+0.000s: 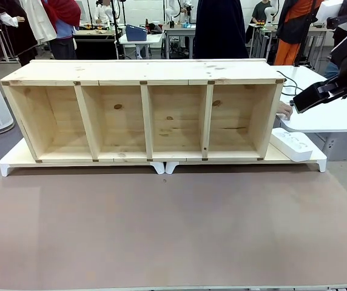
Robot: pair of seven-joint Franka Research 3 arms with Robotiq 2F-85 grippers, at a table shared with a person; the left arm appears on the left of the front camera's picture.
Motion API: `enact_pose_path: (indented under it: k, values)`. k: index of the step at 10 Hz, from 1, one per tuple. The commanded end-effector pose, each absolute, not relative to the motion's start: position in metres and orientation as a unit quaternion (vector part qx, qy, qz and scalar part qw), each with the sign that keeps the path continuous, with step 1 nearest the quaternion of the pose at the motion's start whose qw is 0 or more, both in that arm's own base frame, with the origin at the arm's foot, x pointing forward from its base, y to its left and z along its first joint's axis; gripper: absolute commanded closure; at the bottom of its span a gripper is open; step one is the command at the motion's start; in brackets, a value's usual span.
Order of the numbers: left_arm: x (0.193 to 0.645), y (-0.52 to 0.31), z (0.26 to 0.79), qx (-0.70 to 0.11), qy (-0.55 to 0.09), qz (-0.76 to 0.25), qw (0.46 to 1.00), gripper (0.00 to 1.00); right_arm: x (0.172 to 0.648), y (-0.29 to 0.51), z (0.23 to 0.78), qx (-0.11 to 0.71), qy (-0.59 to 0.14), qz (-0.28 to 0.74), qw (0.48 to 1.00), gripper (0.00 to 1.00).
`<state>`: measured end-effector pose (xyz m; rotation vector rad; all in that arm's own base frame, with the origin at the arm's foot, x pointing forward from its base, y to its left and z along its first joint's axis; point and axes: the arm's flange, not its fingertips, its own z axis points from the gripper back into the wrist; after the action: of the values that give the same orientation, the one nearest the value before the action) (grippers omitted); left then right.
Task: Perform cable management.
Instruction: When the cord part of the Power Cable appears at the lower middle area of the table and stops, grasp the cord part of the Power Cable.
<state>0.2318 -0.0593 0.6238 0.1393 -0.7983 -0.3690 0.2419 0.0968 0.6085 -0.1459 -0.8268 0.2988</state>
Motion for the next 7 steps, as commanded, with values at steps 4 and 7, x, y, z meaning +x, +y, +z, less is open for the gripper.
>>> enact_pose_path:
  k: [4, 7]
  values:
    - [0.2311, -0.0596, 0.6249, 0.069, -0.388, -0.178, 0.902, 0.00, 0.2420, 0.0968, 0.6087, -0.070, -0.401, 0.144, 0.902, 0.00]
    - [0.2311, -0.0596, 0.6249, 0.069, -0.388, -0.178, 0.902, 0.00, 0.2420, 0.0968, 0.6087, -0.070, -0.401, 0.144, 0.902, 0.00]
